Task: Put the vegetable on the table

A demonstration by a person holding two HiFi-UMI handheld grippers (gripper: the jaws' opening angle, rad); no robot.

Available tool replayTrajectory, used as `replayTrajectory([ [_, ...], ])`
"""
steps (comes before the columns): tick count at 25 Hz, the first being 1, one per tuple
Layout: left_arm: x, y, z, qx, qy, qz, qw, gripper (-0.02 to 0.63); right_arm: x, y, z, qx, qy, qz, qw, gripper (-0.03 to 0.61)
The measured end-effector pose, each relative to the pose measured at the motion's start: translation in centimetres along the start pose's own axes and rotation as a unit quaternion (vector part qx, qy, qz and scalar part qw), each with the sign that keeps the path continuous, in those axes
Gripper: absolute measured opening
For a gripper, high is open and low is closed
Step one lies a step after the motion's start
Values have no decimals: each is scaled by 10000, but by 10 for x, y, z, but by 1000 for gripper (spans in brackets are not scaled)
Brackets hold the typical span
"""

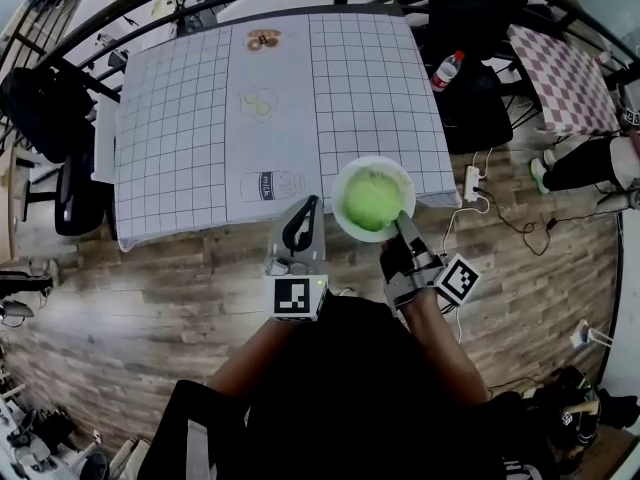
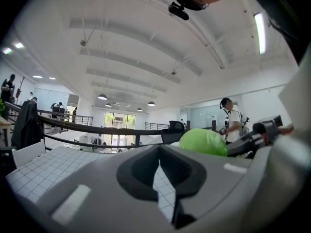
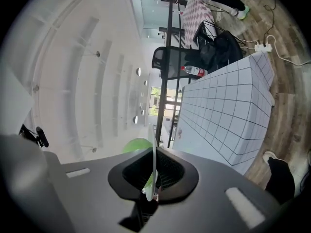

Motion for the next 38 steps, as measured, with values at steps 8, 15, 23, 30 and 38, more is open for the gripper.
replayTrajectory([
  [8,-16,79,51,97,-68,54,9999,8,-11,23,76,-41,-260,74,9996,9],
  [15,-16,135,92,389,-83,-171,9991,8,-18,38,145,-64,-503,160,9986,9],
  [23,-25,199,115,294,-103,-105,9995,8,-15,51,198,-201,-652,430,9967,9],
  [30,-17,221,123,136,-313,-236,9991,8,-19,40,212,-130,-548,226,9982,9],
  [38,-2,200,133,65,-43,-242,9997,8,-43,11,233,-18,-498,188,9986,9],
])
Point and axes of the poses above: the fingertips, and each gripper's own axes: z forward along the fingers, y to its left, x out of its underside, the point moved 3 cm from there along -z, backward along the fingers, and after that the axes turned 6 degrees about x, right-handed, at the moved point
